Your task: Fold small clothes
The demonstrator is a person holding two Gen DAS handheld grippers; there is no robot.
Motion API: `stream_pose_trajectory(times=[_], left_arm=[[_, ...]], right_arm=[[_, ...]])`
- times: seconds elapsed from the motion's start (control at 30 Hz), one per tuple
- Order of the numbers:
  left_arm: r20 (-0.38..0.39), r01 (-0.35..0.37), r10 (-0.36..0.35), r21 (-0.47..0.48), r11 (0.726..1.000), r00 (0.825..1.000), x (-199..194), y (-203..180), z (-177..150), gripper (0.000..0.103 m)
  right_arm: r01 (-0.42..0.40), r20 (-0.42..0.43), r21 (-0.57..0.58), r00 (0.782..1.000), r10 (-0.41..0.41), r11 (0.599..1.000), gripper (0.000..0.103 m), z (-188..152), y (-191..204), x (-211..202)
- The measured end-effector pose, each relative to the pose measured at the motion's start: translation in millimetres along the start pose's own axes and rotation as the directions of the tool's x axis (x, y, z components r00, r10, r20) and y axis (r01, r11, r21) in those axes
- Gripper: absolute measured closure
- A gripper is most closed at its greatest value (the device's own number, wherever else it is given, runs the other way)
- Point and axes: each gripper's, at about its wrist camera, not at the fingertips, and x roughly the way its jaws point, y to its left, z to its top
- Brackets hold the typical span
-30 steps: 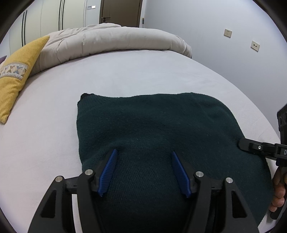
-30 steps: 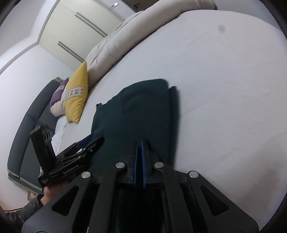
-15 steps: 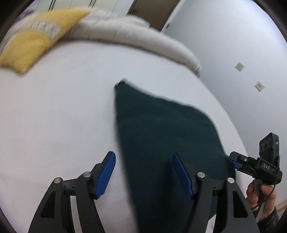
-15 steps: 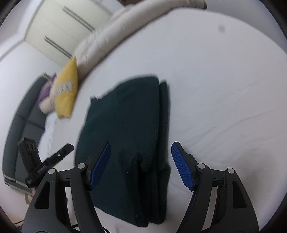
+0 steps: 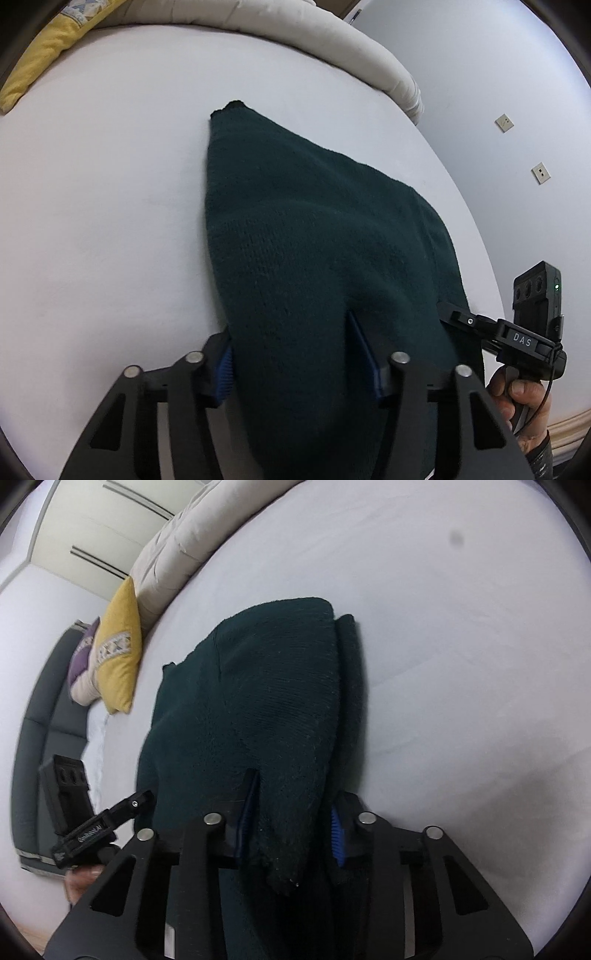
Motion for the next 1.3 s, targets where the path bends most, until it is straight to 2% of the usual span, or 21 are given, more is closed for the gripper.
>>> stream_pose_trajectory(times=[0.07, 0.1, 0.17, 0.2, 0.27, 0.33, 0.47, 0.6, 0.8, 0.93, 1.07, 1.2, 1.3], left_arm=[[-0.004, -0.004, 0.004, 0.008, 1.0, 1.0, -4.3, -2.3, -1.3, 0.057], [-0.003, -0.008, 0.008, 0.014, 1.0, 1.0, -7.8, -3.7, -1.6, 0.062], [0.006, -0.034, 0.034, 0.042, 0.999, 0.999, -19.1, -10.0, -7.0, 0.066], [0.013, -0.051, 0.05, 0.057, 0.997, 0.999, -25.4, -13.9, -9.5, 0.067], [0.037, -0.084, 0.081, 0.09, 0.992, 0.996, -46.8, -21.3, -19.7, 0.068], [0.066, -0.087, 0.081, 0.1, 0.991, 0.995, -72.6, -22.1, -32.0, 0.068], [0.139, -0.118, 0.099, 0.137, 0.983, 0.985, -143.2, -19.7, -69.7, 0.067], [0.164, -0.143, 0.119, 0.146, 0.979, 0.979, -200.8, -6.8, -107.7, 0.067], [0.194, -0.177, 0.15, 0.131, 0.975, 0.969, -251.0, 18.2, -161.2, 0.067], [0.182, -0.176, 0.156, 0.098, 0.98, 0.971, -259.4, 41.6, -184.1, 0.066], [0.192, -0.18, 0.159, 0.1, 0.979, 0.969, -250.5, 53.9, -184.6, 0.066], [0.163, -0.184, 0.167, 0.09, 0.979, 0.972, -227.7, 70.1, -178.8, 0.066], [0.087, -0.201, 0.195, 0.067, 0.977, 0.977, -193.5, 87.9, -179.4, 0.065]], right_arm=[[0.07, 0.017, -0.061, 0.998, -0.069, 0.996, 0.078, -4.6, 11.5, -7.3], [0.137, 0.035, -0.119, 0.99, -0.134, 0.983, 0.079, -8.7, 24.7, -12.1], [0.274, 0.096, -0.235, 0.961, -0.258, 0.933, 0.08, -19.4, 59.4, -21.4], [0.296, 0.121, -0.263, 0.954, -0.273, 0.918, 0.081, -24.7, 73.0, -28.0], [0.281, 0.151, -0.286, 0.957, -0.246, 0.916, 0.081, -34.0, 91.9, -45.3], [0.267, 0.182, -0.31, 0.959, -0.219, 0.912, 0.081, -49.8, 114.9, -65.5], [0.236, 0.224, -0.389, 0.962, -0.157, 0.891, 0.081, -98.4, 163.2, -99.0], [0.158, 0.197, -0.445, 0.977, -0.076, 0.882, 0.081, -149.3, 200.6, -120.3], [0.088, 0.163, -0.493, 0.987, -0.007, 0.866, 0.081, -211.5, 235.7, -131.6], [0.05, 0.131, -0.486, 0.991, 0.016, 0.872, 0.081, -236.4, 247.3, -122.5], [0.005, 0.097, -0.453, 0.994, 0.043, 0.892, 0.081, -242.0, 249.9, -101.0], [-0.046, 0.048, -0.365, 0.996, 0.068, 0.93, 0.081, -233.1, 222.1, -77.1], [-0.064, -0.015, -0.289, 0.998, 0.063, 0.955, 0.08, -228.9, 193.6, -43.5]])
